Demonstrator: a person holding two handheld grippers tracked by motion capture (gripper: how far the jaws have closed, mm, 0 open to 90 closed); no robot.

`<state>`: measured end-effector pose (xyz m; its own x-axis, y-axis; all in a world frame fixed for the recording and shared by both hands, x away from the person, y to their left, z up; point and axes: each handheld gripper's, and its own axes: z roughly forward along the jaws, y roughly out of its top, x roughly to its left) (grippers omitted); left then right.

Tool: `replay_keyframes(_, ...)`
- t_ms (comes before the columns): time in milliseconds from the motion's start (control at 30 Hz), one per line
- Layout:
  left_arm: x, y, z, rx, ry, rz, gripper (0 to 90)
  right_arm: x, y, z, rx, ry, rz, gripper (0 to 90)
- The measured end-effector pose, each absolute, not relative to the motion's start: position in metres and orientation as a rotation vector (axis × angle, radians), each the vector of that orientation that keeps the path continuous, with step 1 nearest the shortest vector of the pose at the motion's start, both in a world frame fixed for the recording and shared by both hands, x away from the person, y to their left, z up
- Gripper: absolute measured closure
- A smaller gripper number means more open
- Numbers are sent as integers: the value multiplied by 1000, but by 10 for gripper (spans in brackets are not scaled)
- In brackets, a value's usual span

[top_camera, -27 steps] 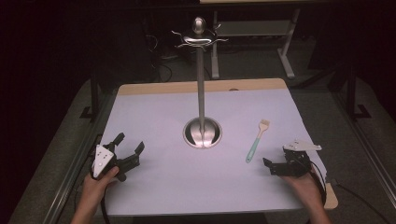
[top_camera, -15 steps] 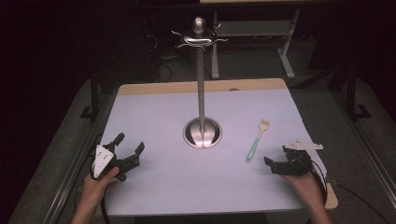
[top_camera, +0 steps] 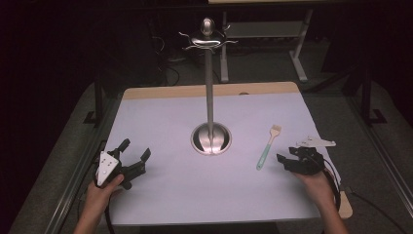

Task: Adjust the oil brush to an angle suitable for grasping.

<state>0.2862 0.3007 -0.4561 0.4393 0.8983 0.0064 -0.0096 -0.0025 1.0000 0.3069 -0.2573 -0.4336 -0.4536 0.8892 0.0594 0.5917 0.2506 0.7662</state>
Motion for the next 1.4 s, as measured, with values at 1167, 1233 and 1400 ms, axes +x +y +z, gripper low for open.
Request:
replay_keyframes(1167, 286, 301, -456, 1391, 861, 877, 145, 333, -225, -448, 1224, 2366, 1051, 898)
replay_keyframes(1233, 286, 301, -456, 1391, 862, 876, 146, 333, -222, -448, 1218, 2381, 1064, 898)
replay_keyframes(1400, 286, 301, -456, 1391, 861, 877, 146, 334, -221, -450, 1190, 2395, 1067, 898)
